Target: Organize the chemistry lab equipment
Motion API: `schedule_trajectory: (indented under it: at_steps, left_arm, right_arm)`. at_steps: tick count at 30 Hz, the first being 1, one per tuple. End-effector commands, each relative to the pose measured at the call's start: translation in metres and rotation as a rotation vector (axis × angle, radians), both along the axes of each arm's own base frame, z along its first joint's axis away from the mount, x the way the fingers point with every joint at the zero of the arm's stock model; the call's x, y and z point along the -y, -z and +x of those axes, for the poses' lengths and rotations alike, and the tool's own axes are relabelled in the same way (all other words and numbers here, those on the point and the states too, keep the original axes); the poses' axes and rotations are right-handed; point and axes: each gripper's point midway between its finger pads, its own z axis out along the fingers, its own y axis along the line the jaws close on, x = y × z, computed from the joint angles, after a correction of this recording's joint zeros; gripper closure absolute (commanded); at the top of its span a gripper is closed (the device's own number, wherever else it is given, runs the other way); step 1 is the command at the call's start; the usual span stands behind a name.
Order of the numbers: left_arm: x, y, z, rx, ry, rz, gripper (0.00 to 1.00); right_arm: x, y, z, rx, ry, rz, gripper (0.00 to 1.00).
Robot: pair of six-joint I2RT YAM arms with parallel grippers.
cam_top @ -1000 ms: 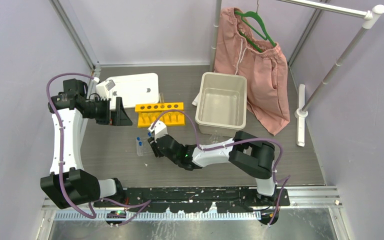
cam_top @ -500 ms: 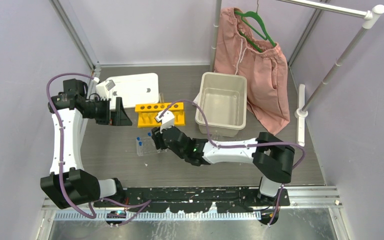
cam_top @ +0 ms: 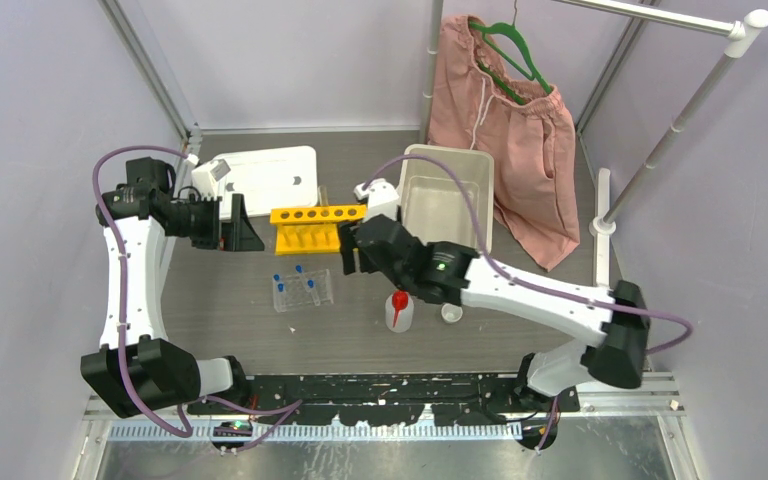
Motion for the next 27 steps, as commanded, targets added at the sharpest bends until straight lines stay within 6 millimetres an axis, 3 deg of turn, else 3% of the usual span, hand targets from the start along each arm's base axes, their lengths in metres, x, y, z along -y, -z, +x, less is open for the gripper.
schedule_trajectory:
  at_steps: [1,5,8,11,14,27]
  left_arm:
    - [0.005,-0.020,0.004,0.082,0.021,-0.016,0.00]
    - [0.005,-0.021,0.005,0.071,0.018,-0.021,0.00]
    - [0.006,-0.023,0.004,0.067,0.019,-0.024,0.00]
    - [0.006,-0.023,0.001,0.061,0.010,-0.025,0.00]
    - [0.004,-0.020,-0.003,0.052,0.009,-0.010,0.00]
    - [0.006,-0.029,-0.009,0.065,0.006,-0.009,0.00]
  right_arm:
    - [0.081,-0.009,-0.032,-0.098,0.101,-0.121,0.21]
    - [0.128,0.006,-0.066,-0.202,0.111,-0.150,0.19]
    - [0.150,0.008,-0.084,-0.265,0.108,-0.157,0.23]
    - [0.162,0.010,-0.090,-0.293,0.117,-0.219,0.28]
    - [0.154,0.011,-0.091,-0.307,0.092,-0.213,0.29]
    - [0.076,0.051,-0.071,-0.306,-0.019,-0.143,0.30]
